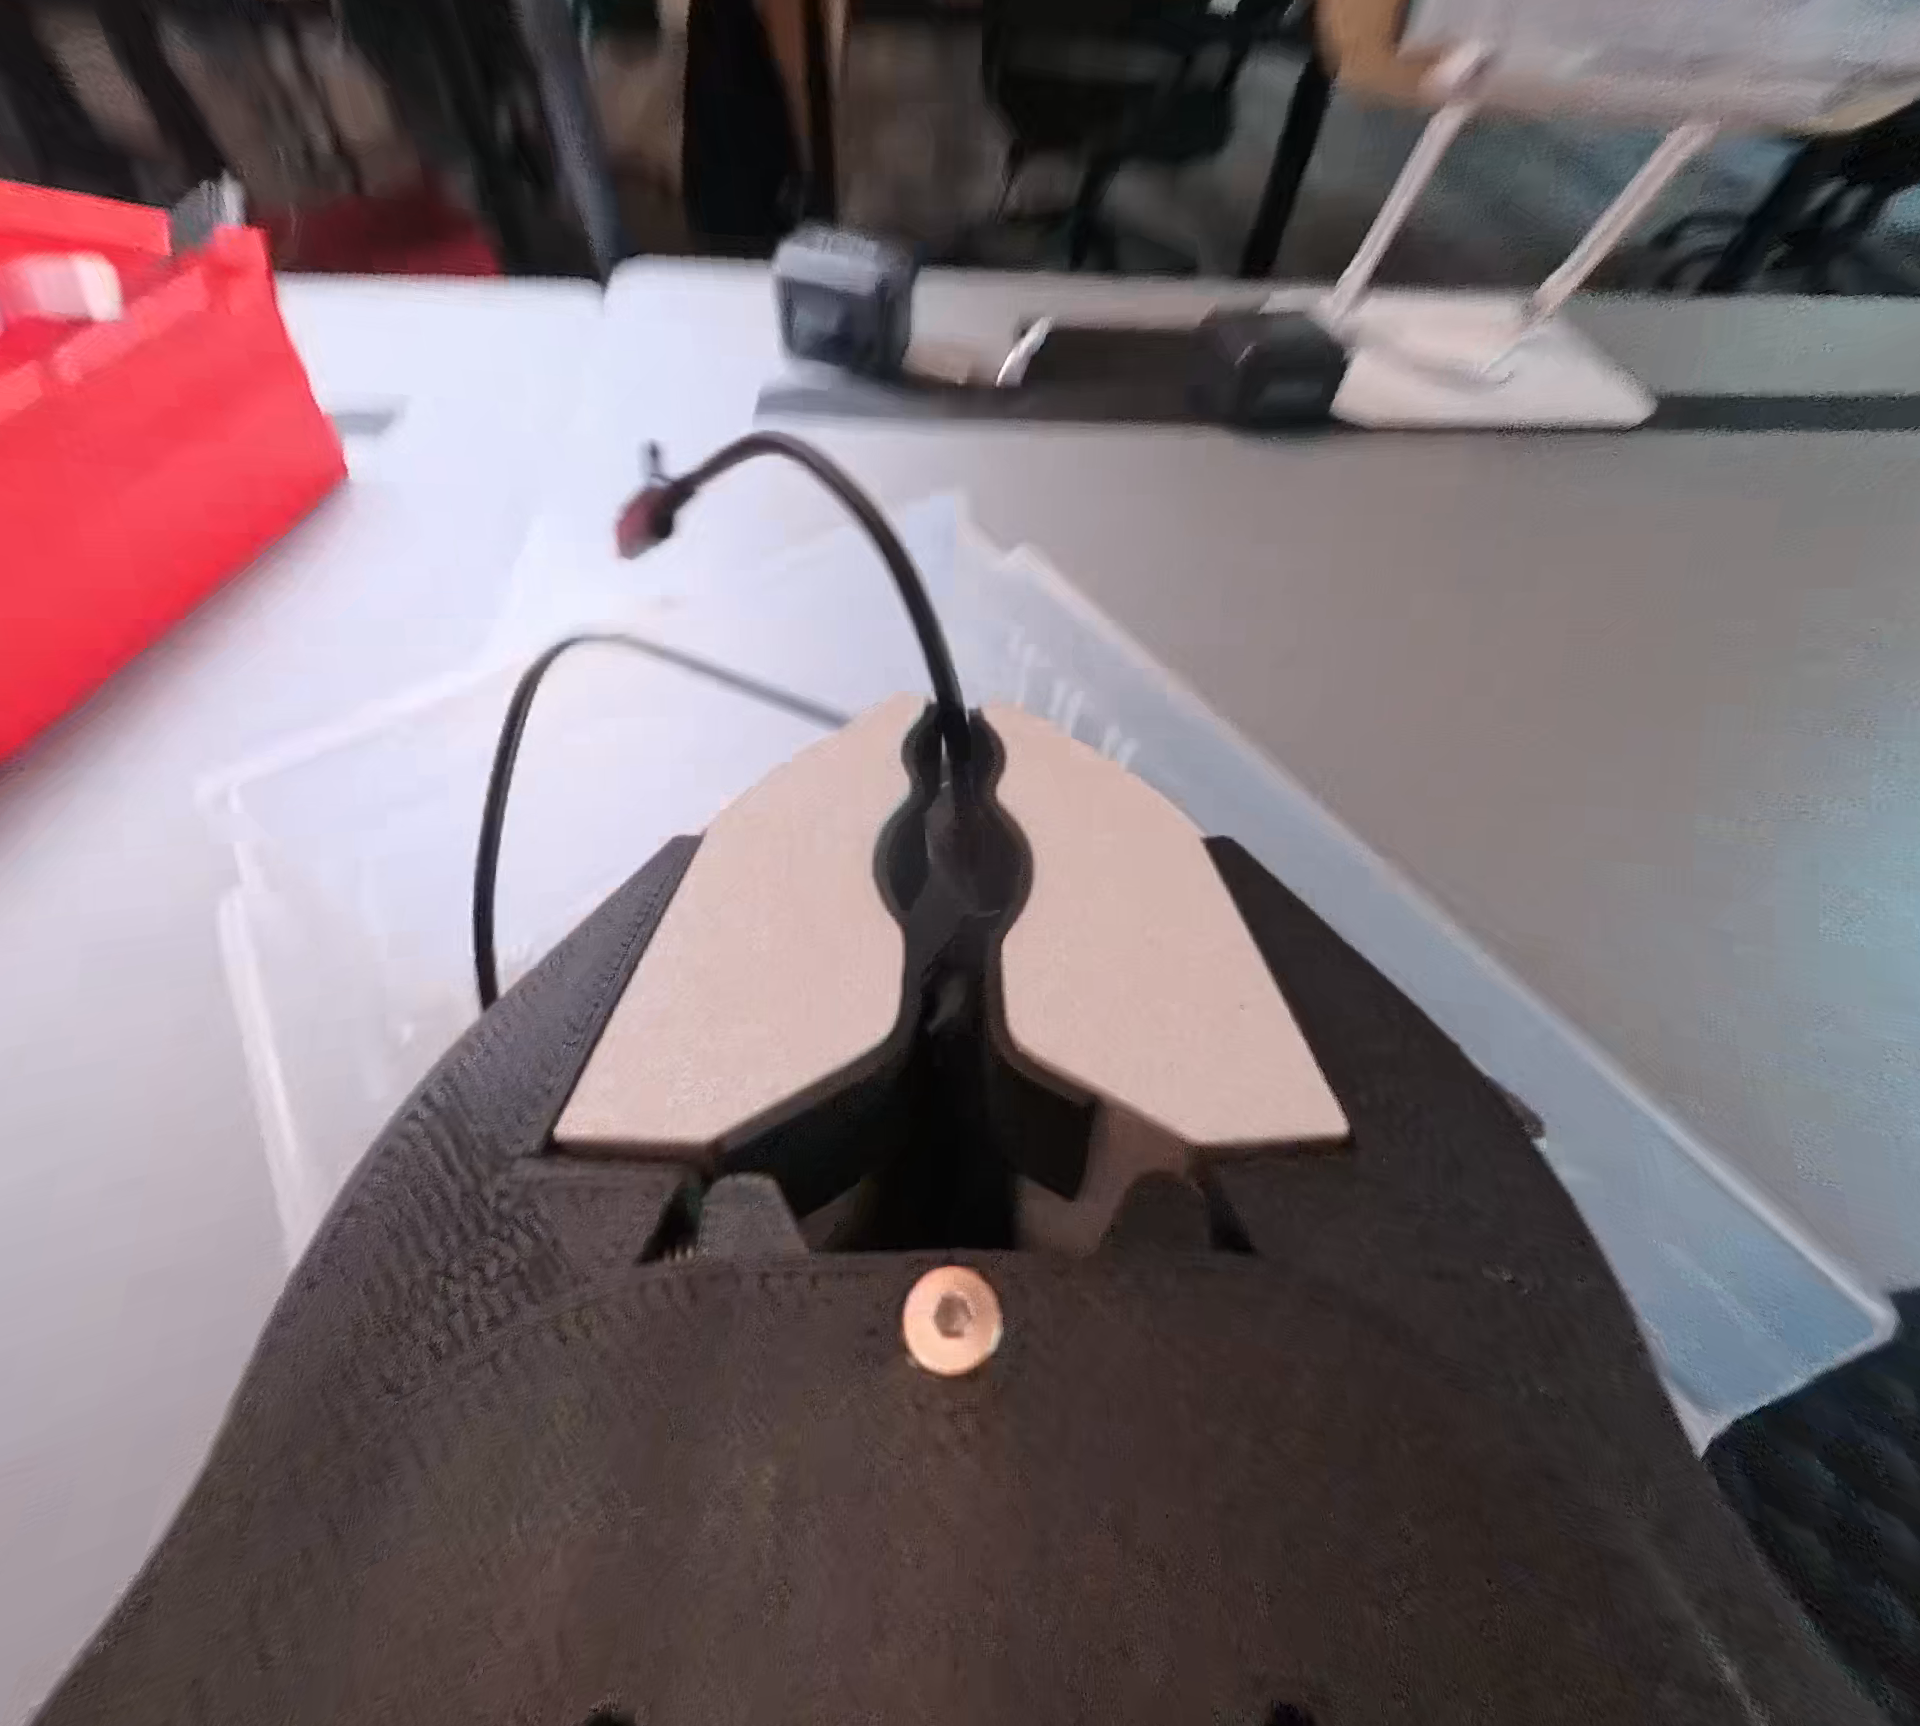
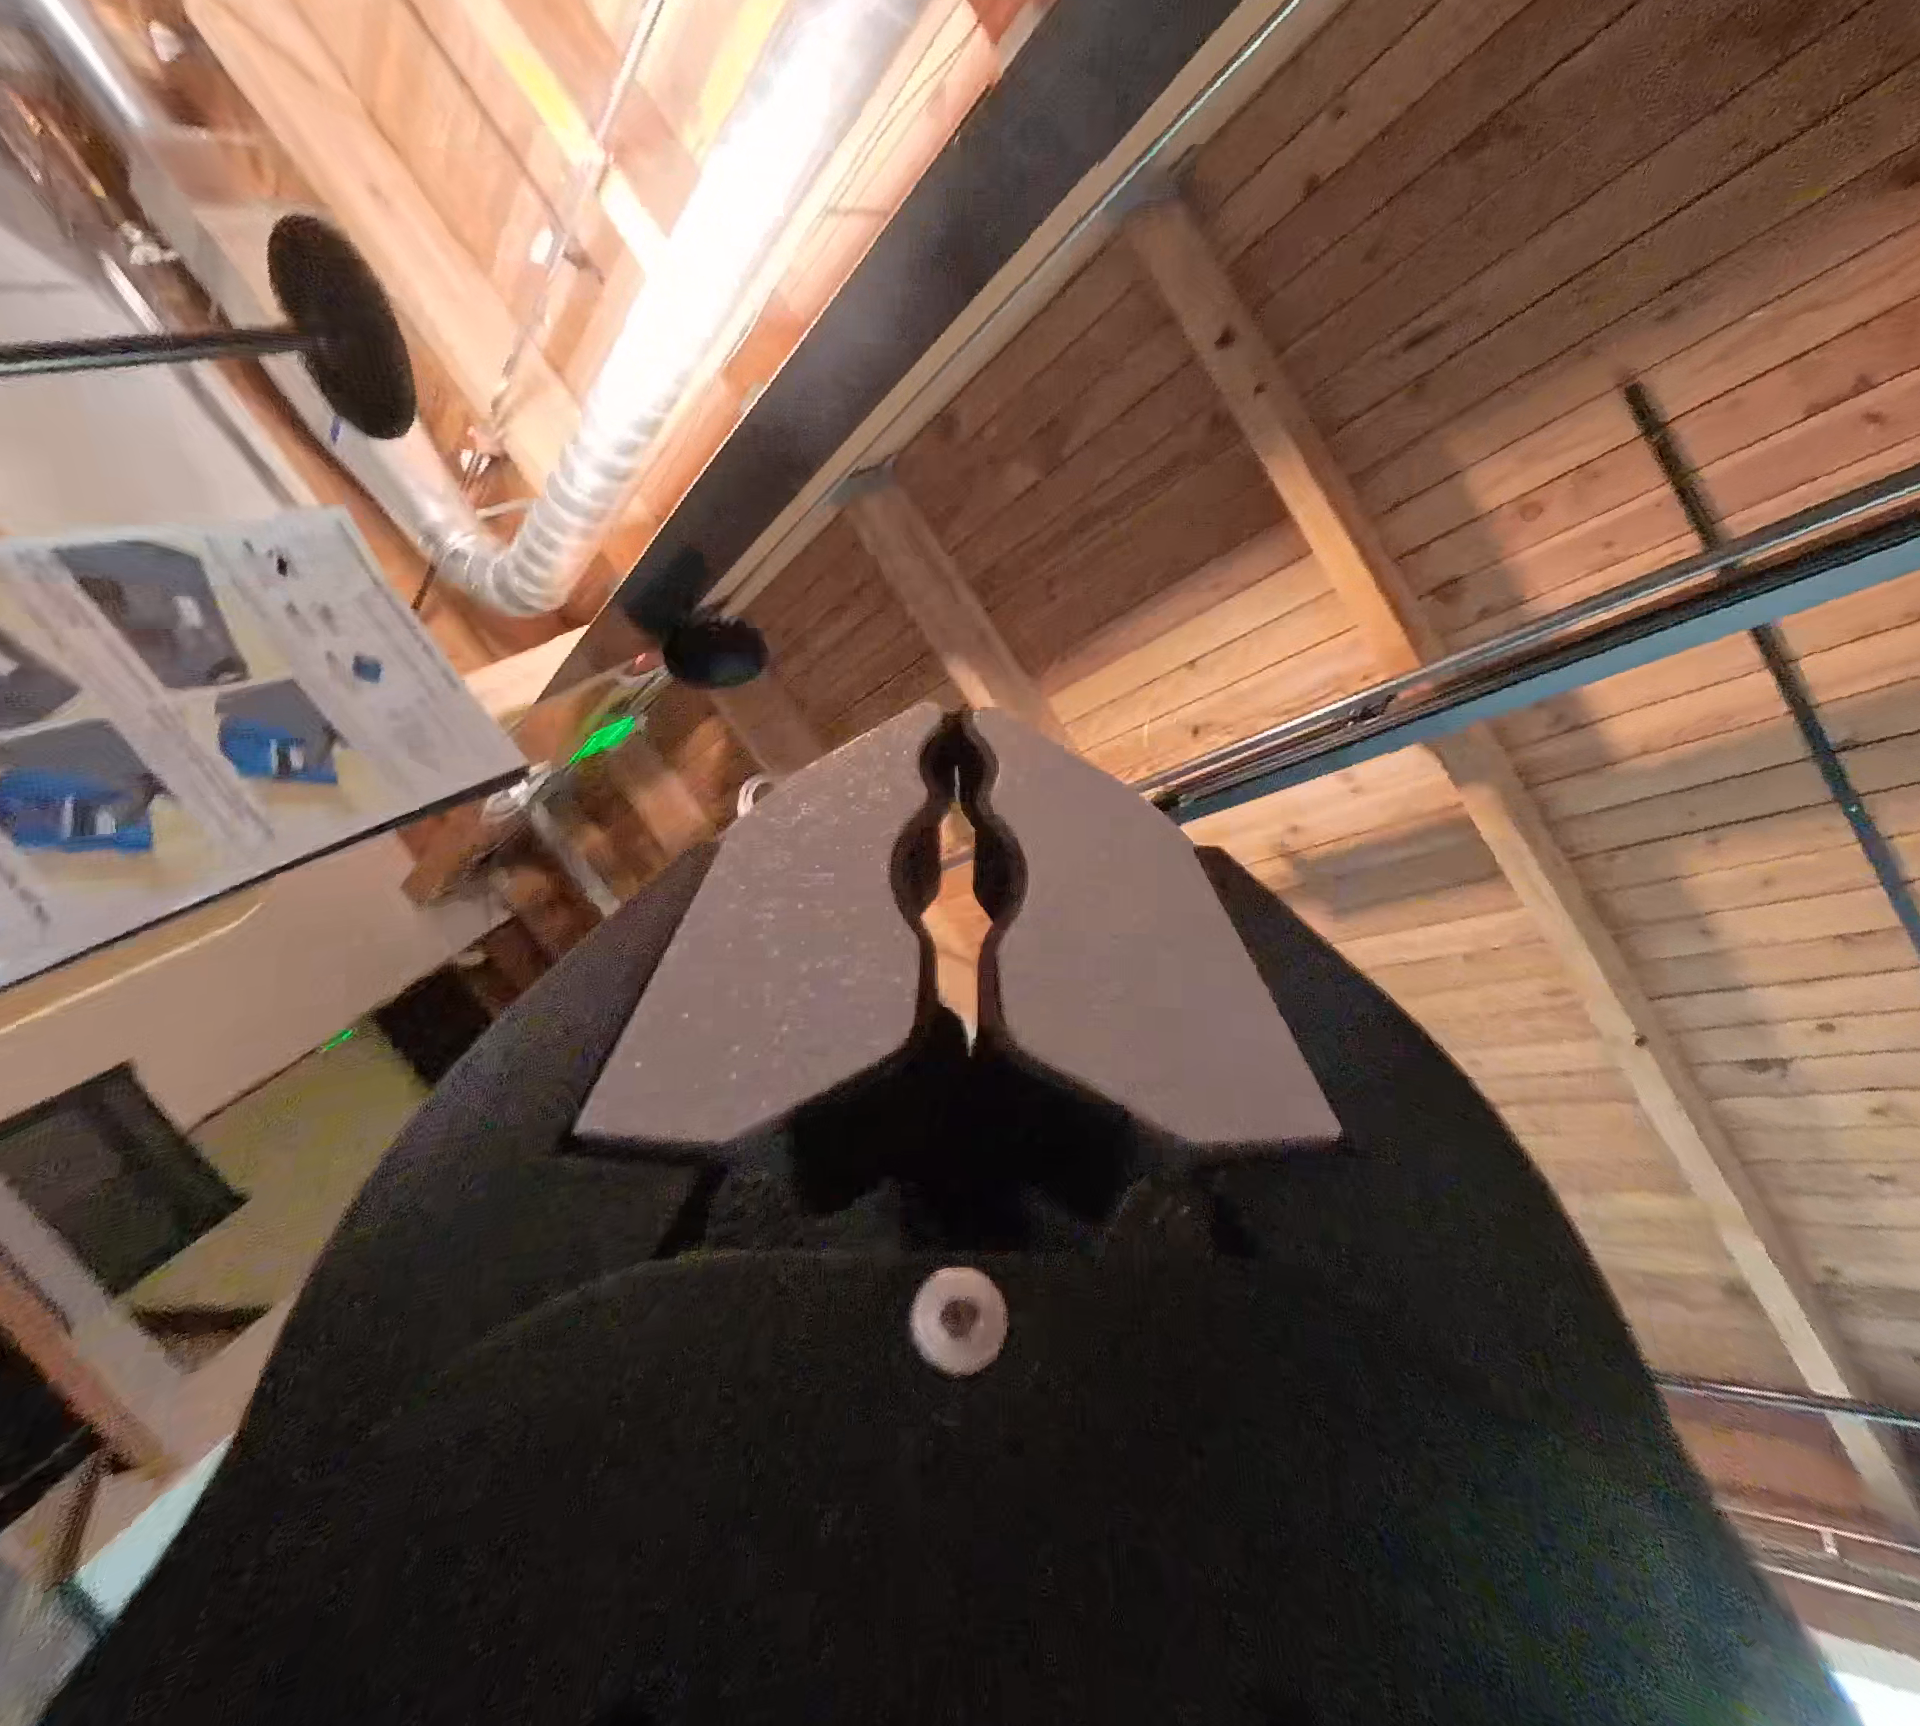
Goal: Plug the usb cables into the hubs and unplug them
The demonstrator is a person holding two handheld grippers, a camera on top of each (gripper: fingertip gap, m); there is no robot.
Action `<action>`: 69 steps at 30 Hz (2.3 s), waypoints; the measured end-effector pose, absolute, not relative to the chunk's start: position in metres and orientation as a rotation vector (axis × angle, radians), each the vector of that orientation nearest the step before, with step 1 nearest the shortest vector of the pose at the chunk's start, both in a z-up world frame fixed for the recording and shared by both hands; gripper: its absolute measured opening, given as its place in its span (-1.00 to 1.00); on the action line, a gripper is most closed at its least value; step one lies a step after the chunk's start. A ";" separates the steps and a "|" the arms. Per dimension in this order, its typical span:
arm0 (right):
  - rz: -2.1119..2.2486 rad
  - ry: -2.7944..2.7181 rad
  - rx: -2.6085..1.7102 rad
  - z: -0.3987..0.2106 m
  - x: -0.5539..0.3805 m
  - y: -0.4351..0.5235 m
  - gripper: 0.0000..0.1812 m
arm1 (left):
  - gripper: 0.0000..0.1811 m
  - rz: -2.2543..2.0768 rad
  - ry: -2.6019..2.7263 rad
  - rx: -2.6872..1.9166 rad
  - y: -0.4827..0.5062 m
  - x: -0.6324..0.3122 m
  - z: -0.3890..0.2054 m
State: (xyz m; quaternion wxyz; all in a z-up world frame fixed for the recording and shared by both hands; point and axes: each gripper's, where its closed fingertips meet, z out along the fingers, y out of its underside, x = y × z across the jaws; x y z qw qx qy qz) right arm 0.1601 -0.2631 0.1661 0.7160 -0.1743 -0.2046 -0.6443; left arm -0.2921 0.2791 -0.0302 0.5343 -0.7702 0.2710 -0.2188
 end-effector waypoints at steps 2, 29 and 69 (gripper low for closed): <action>-1.407 -0.481 -0.458 0.162 0.166 -0.254 -1.00 | -0.96 -0.505 0.662 -1.664 0.265 -0.281 -0.005; -0.342 -0.943 -0.868 0.106 0.034 -0.169 -1.00 | -0.97 -0.624 1.480 -0.572 -0.082 -0.060 0.060; -0.450 -1.217 -1.189 0.043 -0.004 -0.146 -0.53 | -0.81 0.238 1.586 -0.546 -0.060 -0.002 -0.004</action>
